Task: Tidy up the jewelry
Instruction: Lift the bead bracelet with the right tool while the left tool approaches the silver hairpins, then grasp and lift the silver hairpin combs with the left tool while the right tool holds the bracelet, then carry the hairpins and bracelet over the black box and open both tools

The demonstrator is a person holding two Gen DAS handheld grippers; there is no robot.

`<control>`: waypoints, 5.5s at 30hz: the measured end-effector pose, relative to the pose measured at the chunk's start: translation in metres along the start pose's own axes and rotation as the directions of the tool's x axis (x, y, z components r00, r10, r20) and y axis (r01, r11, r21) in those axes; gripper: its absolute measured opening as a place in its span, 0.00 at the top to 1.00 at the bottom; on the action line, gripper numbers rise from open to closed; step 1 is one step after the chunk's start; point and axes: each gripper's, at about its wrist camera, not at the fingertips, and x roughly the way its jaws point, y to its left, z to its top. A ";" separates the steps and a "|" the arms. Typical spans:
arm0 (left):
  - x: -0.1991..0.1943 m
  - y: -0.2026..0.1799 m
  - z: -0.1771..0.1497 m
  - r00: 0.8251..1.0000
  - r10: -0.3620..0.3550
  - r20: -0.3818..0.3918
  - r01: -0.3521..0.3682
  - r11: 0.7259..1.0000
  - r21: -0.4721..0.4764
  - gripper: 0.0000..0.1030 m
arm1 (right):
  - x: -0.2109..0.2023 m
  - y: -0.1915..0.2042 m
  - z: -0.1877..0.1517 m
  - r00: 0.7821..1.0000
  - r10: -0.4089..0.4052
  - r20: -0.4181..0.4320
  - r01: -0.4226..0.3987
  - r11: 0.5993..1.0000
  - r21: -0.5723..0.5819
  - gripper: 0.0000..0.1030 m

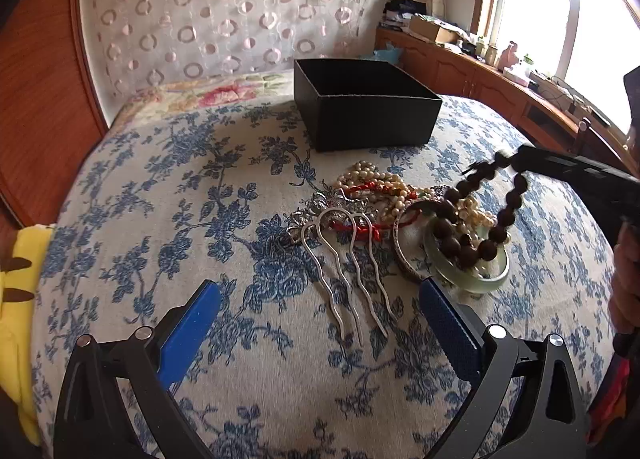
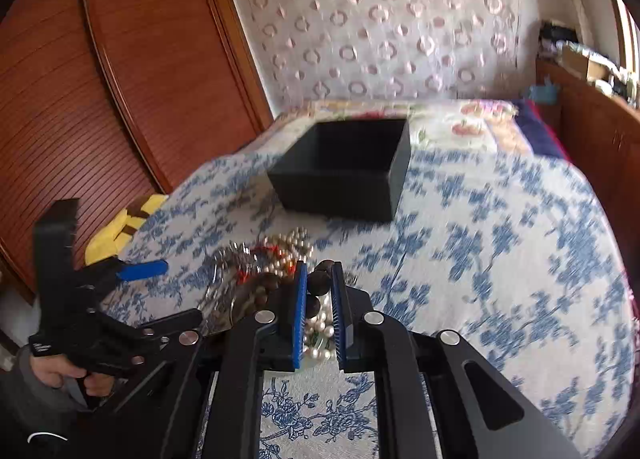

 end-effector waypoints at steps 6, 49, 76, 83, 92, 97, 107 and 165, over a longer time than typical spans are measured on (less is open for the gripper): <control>0.013 0.005 0.011 1.000 -0.018 -0.023 0.018 1.000 -0.014 0.22 | -0.023 0.004 0.008 0.998 -0.016 0.067 0.018 0.999 -0.030 0.87; -0.005 0.002 0.024 0.999 -0.017 0.050 0.017 1.000 0.014 0.49 | -0.008 -0.011 -0.001 0.991 -0.135 -0.009 0.134 0.987 -0.092 1.00; 0.007 0.029 0.015 0.992 -0.115 -0.053 0.117 0.993 0.027 0.58 | 0.049 -0.036 -0.028 0.970 -0.154 -0.188 0.139 0.986 -0.089 0.79; 0.013 0.035 0.016 0.976 -0.204 -0.075 0.204 0.979 -0.009 0.87 | 0.048 -0.038 -0.028 0.972 -0.140 -0.188 0.127 0.989 -0.077 0.79; -0.018 0.017 0.018 0.985 -0.169 0.017 0.168 0.985 0.043 0.98 | 0.047 -0.039 -0.028 0.973 -0.137 -0.188 0.123 0.989 -0.080 0.79; -0.031 0.009 0.025 0.988 -0.137 0.071 0.132 0.989 0.060 0.98 | 0.047 -0.038 -0.028 0.973 -0.131 -0.189 0.115 0.989 -0.090 0.85; -0.054 0.006 0.046 0.981 -0.077 0.179 0.069 0.996 0.051 0.98 | 0.018 -0.026 -0.004 0.986 -0.153 -0.065 0.145 0.982 -0.120 0.86; 0.050 -0.009 0.166 0.982 -0.071 0.174 0.065 0.997 0.039 0.75 | 0.061 -0.050 0.083 0.997 -0.075 -0.008 0.073 0.983 -0.167 0.76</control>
